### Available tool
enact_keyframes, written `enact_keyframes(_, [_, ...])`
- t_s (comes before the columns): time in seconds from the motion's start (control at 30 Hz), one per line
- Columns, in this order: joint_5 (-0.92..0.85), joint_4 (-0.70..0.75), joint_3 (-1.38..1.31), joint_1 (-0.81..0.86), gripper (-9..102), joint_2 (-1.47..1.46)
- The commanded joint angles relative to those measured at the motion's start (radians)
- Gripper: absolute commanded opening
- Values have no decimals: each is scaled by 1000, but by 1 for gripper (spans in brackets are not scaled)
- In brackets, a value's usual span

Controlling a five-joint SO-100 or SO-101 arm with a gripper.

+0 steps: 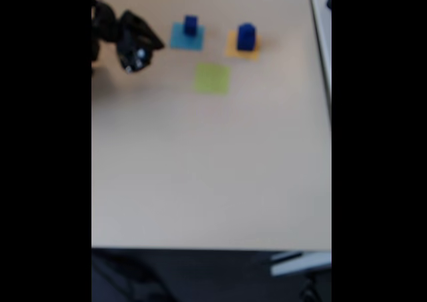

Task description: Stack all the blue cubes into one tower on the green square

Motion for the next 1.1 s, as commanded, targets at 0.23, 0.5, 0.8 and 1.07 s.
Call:
enact_keyframes(0.23, [46,-9,5,8,0,26])
enact_keyframes(0.5, [109,-71,5,-54,0,-84])
enact_keyframes(0.8, [135,-219,5,-80,0,-272])
enact_keyframes(1.07, [140,-321,3,-92,0,-399])
